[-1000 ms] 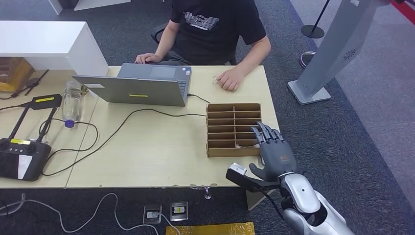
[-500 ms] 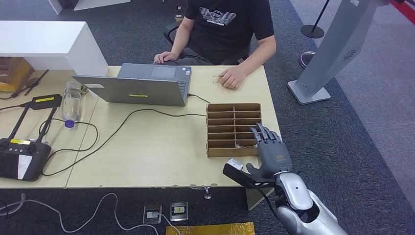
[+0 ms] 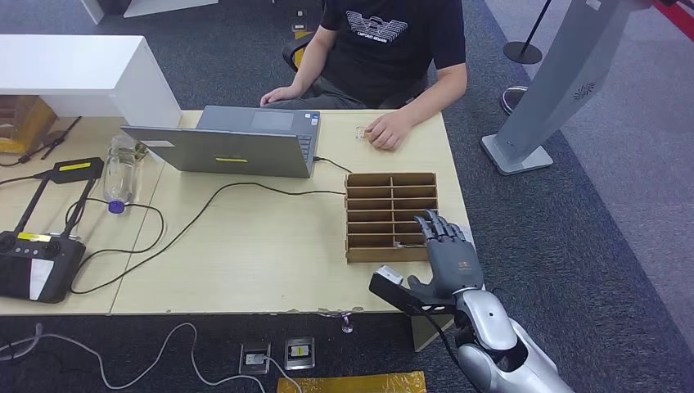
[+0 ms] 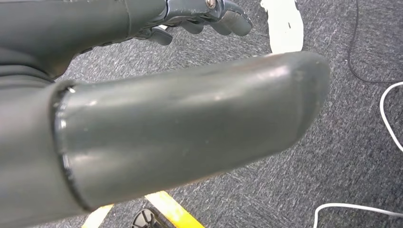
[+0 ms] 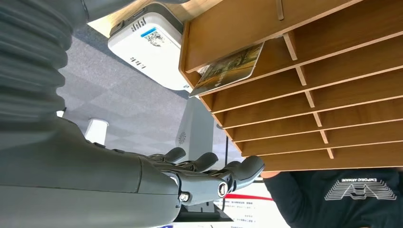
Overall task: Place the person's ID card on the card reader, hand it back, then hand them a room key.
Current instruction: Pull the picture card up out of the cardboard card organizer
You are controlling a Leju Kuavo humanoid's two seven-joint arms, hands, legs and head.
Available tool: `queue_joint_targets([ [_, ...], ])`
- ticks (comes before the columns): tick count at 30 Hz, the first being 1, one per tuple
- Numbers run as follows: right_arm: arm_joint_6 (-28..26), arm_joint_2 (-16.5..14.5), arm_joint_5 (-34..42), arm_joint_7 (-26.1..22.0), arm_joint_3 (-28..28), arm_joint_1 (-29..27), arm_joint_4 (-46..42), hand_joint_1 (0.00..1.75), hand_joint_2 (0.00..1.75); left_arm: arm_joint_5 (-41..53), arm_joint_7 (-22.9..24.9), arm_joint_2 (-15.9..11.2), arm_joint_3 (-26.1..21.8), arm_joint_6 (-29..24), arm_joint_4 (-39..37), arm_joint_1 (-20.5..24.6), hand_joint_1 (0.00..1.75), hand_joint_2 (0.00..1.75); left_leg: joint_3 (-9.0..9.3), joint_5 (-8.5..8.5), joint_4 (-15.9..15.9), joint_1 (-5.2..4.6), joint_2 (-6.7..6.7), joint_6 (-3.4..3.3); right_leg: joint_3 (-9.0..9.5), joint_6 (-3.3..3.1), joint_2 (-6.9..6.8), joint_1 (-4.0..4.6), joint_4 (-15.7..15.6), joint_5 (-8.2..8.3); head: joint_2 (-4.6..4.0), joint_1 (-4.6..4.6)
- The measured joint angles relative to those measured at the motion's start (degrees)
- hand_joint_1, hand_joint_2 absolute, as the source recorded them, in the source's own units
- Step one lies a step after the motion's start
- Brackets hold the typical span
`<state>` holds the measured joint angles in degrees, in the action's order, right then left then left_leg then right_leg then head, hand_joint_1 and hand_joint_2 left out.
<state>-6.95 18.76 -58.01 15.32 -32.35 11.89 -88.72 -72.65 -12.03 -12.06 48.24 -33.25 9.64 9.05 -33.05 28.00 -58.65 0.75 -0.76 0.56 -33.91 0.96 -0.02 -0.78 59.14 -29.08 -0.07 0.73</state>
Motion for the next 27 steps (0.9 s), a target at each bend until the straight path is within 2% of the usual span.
queue_joint_targets([
  [27, -2.2, -3.0, -1.1, -0.6, -0.8, 1.4, 4.2, 0.0, 1.75, 0.8, -0.1, -0.3, 0.0, 0.4, 0.0, 0.0, 0.0, 0.0, 0.0, 0.0, 0.0, 0.0, 0.0, 0.0, 0.0, 0.0, 0.0, 0.0, 0.0, 0.0, 0.0, -0.01],
])
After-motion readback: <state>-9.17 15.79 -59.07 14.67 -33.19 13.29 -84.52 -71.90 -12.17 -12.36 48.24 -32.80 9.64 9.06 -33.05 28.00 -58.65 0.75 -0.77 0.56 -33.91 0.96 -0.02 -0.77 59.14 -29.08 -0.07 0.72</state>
